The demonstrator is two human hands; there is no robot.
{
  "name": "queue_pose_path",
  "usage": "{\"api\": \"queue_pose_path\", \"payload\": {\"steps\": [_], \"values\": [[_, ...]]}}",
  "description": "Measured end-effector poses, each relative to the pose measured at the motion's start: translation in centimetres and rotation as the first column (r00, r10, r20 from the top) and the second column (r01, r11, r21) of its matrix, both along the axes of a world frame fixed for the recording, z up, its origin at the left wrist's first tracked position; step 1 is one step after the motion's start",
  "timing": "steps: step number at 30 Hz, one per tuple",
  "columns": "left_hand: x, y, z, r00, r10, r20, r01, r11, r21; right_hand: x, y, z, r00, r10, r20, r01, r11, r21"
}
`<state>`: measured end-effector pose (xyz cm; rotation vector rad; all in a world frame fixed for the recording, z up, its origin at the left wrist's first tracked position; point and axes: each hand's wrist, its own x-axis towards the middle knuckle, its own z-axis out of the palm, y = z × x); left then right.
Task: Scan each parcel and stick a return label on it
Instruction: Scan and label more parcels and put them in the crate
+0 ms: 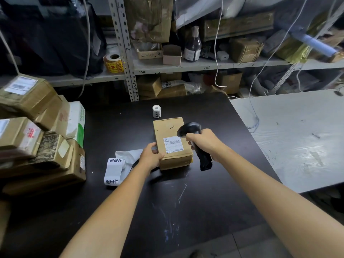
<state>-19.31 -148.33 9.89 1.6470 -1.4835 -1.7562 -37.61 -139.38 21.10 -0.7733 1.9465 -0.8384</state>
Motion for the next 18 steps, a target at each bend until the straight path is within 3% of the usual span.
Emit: {"api": "queue_pose_path", "payload": {"steps": [6,12,18], "values": [[-0.2,0.0,-0.1,0.999,0.027,-0.040,-0.026,0.999,0.023,-3.8,2.9,-4.9,0.980,-0.108,-0.166,0.115,0.993,0.035],[-0.3,-0.2,-0.2,0.998,0.038,-0.053,-0.035,0.998,0.049,-6.8,6.6,-11.2,0.964,-0.253,-0.079,0.262,0.955,0.139],[-0.4,-0.3,-0.7,0.998,0.049,-0.032,-0.047,0.997,0.056,-7.6,7.1,-14.6,0.940,-0.336,0.061,0.327,0.938,0.115]]}}
